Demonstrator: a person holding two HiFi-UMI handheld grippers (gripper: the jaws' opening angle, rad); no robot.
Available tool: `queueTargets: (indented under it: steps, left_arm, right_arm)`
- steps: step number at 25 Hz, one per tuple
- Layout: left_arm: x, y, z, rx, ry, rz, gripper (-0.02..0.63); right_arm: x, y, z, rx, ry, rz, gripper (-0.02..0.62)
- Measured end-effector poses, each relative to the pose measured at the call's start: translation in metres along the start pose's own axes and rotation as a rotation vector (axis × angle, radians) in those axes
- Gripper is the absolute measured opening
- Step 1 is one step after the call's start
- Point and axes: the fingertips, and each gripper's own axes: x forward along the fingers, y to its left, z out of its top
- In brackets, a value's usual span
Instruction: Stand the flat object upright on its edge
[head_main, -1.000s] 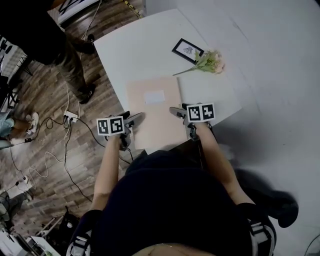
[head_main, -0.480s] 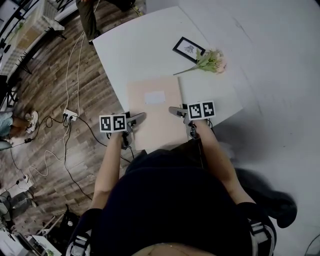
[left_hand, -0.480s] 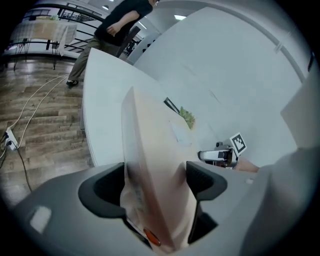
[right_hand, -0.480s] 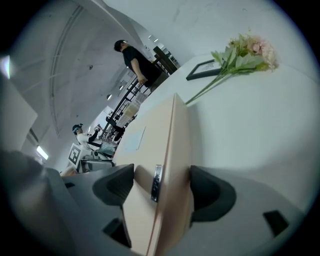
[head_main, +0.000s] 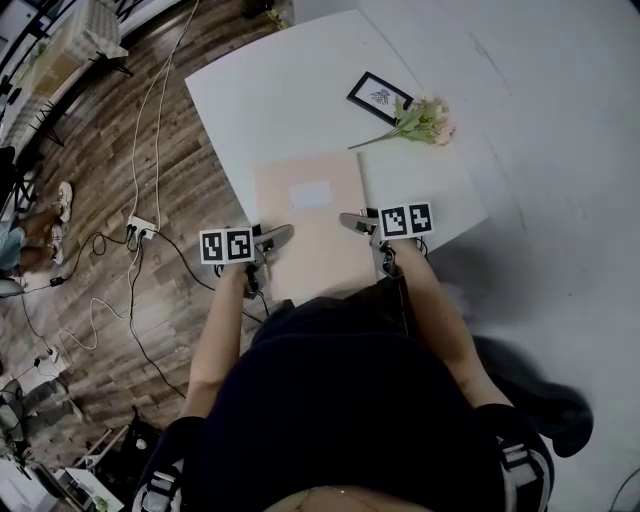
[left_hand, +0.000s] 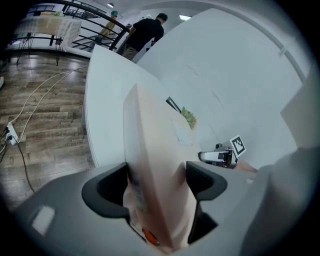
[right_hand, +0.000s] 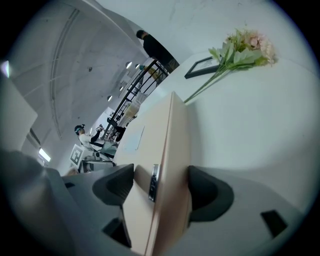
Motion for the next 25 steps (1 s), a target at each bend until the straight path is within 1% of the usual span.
queueTargets:
  steps: [5,11,15,20,25]
  left_arm:
    - [-0.006,-0.007,0.001,0.029,0.006,0.004,0.371]
    - [-0.019,-0.025,0.017,0.127,-0.014,0.034,0.371]
    - [-0.031,-0.037,0.03,0.18,-0.06,0.054,0.37]
    - [-0.044,-0.048,0.041,0.202,-0.129,0.067,0.37]
    - [-0.053,-0.063,0.05,0.286,-0.181,0.079,0.37]
  right_arm:
    - [-0.006,0.007,0.001,-0.035,-0.009,0.0,0.322]
    - [-0.021,0.024,0.013,-0.11,-0.054,-0.001,0.321]
    - [-0.032,0.039,0.023,-0.158,-0.092,0.001,0.321]
    - [-0.043,0.051,0.035,-0.19,-0.17,0.015,0.321]
    - [-0.057,0.068,0.045,-0.281,-0.222,0.02,0.321]
